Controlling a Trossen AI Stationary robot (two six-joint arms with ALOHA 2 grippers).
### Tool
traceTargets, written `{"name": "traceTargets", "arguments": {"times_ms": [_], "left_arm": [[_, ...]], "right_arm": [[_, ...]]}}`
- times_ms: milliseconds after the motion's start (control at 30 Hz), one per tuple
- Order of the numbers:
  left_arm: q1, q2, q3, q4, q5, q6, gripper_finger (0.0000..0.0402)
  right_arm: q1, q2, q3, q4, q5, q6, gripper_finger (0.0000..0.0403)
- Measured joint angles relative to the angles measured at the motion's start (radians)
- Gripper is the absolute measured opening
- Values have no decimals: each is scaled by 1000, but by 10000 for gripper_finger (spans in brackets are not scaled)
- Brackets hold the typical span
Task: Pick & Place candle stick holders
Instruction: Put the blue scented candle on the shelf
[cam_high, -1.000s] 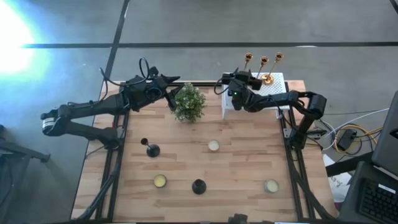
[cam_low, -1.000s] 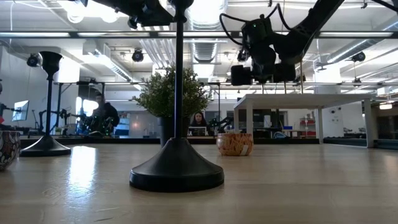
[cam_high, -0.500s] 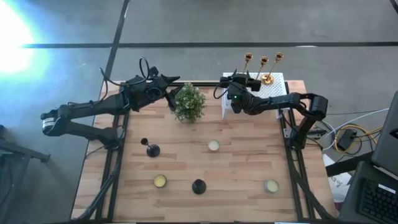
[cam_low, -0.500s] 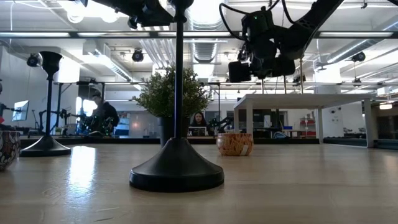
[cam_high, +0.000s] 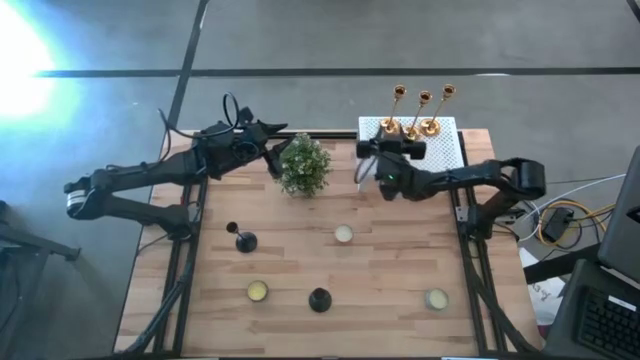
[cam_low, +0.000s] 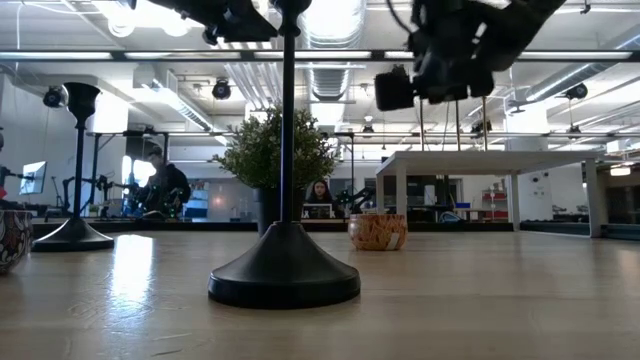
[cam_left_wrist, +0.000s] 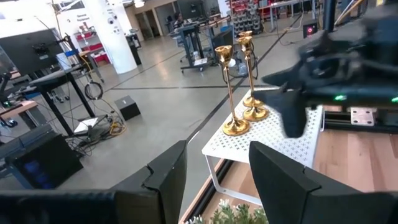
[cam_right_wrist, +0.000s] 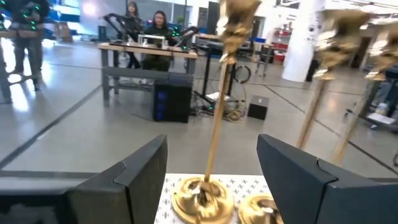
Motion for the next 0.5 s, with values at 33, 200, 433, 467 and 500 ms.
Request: {"name": "traceTargets", "arguments": {"times_ms": [33,200,433,467,500], "left_arm": [[0,-4,0,0,0,0,179],[0,-19,0,-9,0,-3,179],[-1,-40,0,-47,0,-2,179],[-1,-40,0,-58,0,-2,179],[-1,-40,0,-61,0,-3,179]], "right_arm": [[19,-23,-15,0,10,-8,242],[139,-152,-77,0,31,-73,236],[368,-325,-152,-3,28,-218,238],[405,-344,-160,-3,27,-241,239],[440,-362,-164,-3,26,-265,240]]}}
